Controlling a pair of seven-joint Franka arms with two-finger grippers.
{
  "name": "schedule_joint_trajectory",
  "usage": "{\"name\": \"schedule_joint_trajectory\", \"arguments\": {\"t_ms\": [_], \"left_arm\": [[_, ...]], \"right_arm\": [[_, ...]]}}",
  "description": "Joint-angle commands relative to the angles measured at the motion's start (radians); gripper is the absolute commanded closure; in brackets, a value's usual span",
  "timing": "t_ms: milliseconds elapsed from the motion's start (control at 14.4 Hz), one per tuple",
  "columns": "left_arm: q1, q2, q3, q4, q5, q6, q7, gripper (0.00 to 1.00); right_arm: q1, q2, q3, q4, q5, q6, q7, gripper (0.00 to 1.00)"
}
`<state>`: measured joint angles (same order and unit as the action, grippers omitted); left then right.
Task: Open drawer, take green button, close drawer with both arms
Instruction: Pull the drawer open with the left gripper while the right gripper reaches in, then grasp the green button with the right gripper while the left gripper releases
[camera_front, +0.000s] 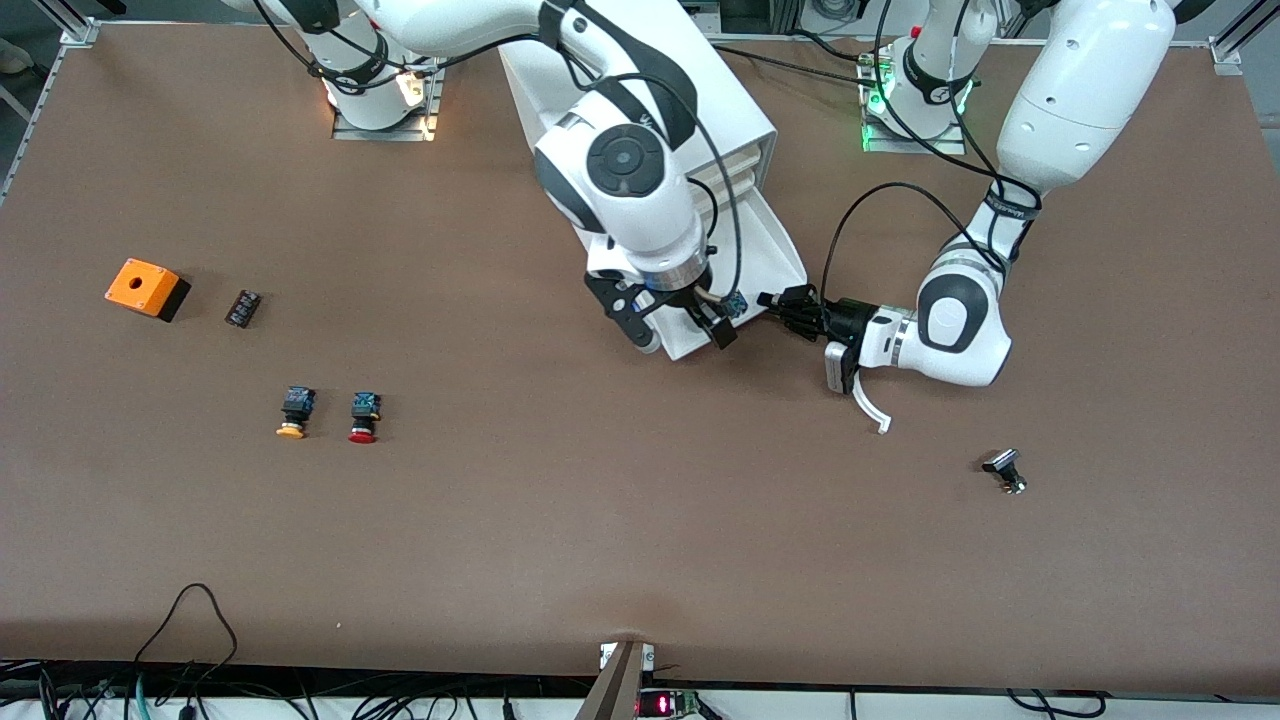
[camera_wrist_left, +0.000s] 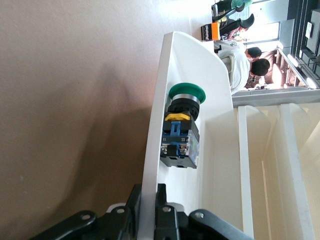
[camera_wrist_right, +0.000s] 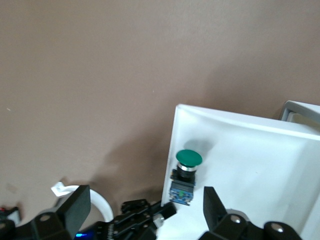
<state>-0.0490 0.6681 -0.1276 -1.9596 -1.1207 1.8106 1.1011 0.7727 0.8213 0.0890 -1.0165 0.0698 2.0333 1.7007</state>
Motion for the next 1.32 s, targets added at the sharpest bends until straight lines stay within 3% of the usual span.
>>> {"name": "schedule_joint_trajectory", "arguments": {"t_ms": [0, 139, 209, 279, 348, 627, 906, 975, 1045, 1184, 1254], "left_arm": [[-0.003, 0.034, 0.026, 0.051, 0.044, 0.010, -0.040, 1.00], [-0.003, 0.041, 0.029, 0.059, 0.044, 0.010, -0.040, 1.00], [-0.003, 0.041, 0.031, 0.059, 0.044, 0.010, -0.043, 0.95], [-0.002, 0.039, 0.031, 0.059, 0.044, 0.010, -0.044, 0.41], [0.001, 0.036, 0.031, 0.059, 0.045, 0.006, -0.040, 0.00], [0.035, 0.030, 0.032, 0.105, 0.099, -0.048, -0.082, 0.00], [0.063, 0.018, 0.033, 0.212, 0.226, -0.152, -0.286, 0.00], [0.070, 0.010, 0.033, 0.238, 0.258, -0.168, -0.338, 0.00], [0.073, 0.005, 0.033, 0.264, 0.292, -0.194, -0.396, 0.00], [0.074, 0.004, 0.033, 0.336, 0.358, -0.273, -0.527, 0.00], [0.074, 0.004, 0.033, 0.373, 0.401, -0.304, -0.588, 0.00]], "right_arm": [[0.052, 0.067, -0.021, 0.047, -0.033, 0.030, 0.039, 0.01], [0.071, 0.096, -0.021, 0.044, -0.059, 0.067, 0.060, 0.01], [0.075, 0.111, -0.021, 0.044, -0.067, 0.076, 0.062, 0.01], [0.083, 0.124, -0.021, 0.042, -0.068, 0.096, 0.068, 0.01], [0.094, 0.139, -0.021, 0.041, -0.068, 0.113, 0.082, 0.00], [0.108, 0.174, -0.023, 0.038, -0.071, 0.146, 0.103, 0.01], [0.114, 0.190, -0.022, 0.038, -0.071, 0.171, 0.126, 0.01], [0.114, 0.190, -0.021, 0.036, -0.071, 0.171, 0.128, 0.07], [0.114, 0.190, -0.021, 0.036, -0.071, 0.171, 0.125, 0.23], [0.114, 0.190, -0.021, 0.036, -0.071, 0.171, 0.119, 0.72], [0.114, 0.190, -0.021, 0.038, -0.071, 0.171, 0.120, 0.87]]}}
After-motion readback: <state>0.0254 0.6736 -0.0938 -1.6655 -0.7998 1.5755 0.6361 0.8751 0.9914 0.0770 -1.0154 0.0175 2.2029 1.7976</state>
